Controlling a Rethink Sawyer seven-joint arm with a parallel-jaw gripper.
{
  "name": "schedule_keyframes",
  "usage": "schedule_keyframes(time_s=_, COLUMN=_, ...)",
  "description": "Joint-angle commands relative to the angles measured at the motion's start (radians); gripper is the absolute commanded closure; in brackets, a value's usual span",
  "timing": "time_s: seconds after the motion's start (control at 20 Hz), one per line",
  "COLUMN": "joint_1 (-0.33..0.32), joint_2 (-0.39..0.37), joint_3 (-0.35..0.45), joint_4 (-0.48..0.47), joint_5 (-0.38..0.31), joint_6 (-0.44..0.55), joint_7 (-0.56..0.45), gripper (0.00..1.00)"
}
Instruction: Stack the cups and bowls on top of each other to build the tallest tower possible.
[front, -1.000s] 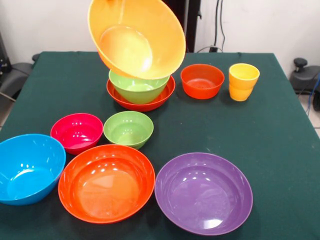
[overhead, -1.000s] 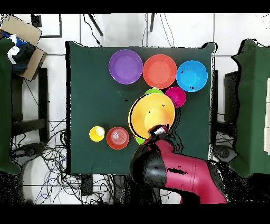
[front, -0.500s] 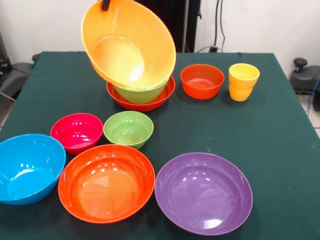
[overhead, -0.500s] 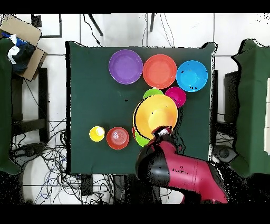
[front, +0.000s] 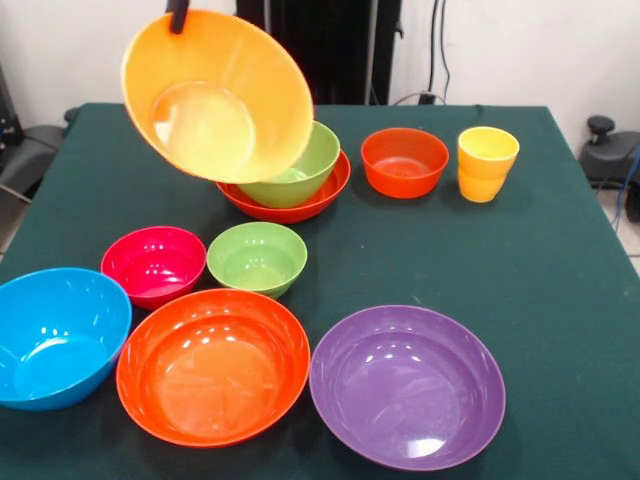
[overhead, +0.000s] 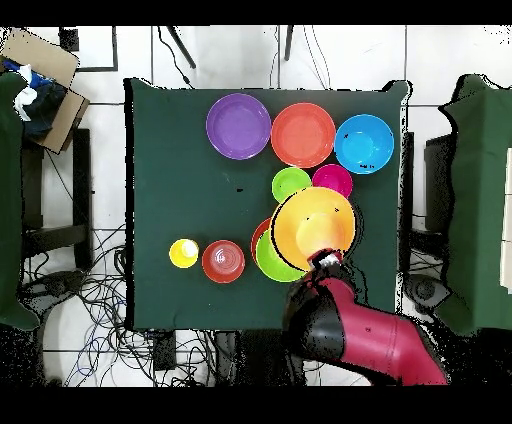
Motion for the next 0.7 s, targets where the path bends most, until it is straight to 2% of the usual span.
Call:
schedule_keyframes(time_s=0.05, joint_1=-0.178, joint_2=-0.084, joint_3=0.138, joint_4=0.216, joint_5=-0.087, joint_6=-0.001, joint_7=-0.109, gripper=1.00)
schedule_keyframes(time_s=0.15, joint_1=-0.254, joint_2=-0.128, joint_3=0.185, joint_4=0.260, joint_5=-0.089, joint_6=0.017, joint_7=-0.147, gripper=1.00)
schedule_keyframes(time_s=0.35, joint_1=-0.364, joint_2=-0.181, joint_3=0.251, joint_4=0.312, joint_5=-0.105, joint_6=0.024, joint_7=-0.187, gripper=1.00)
schedule_keyframes(time_s=0.4, joint_1=-0.392, joint_2=-0.248, joint_3=0.278, joint_4=0.368, joint_5=-0.088, joint_6=0.037, joint_7=-0.207, gripper=1.00)
schedule_keyframes(time_s=0.7, joint_1=-0.534, joint_2=-0.394, joint_3=0.361, joint_4=0.543, joint_5=-0.084, joint_6=0.017, joint_7=-0.252, gripper=1.00)
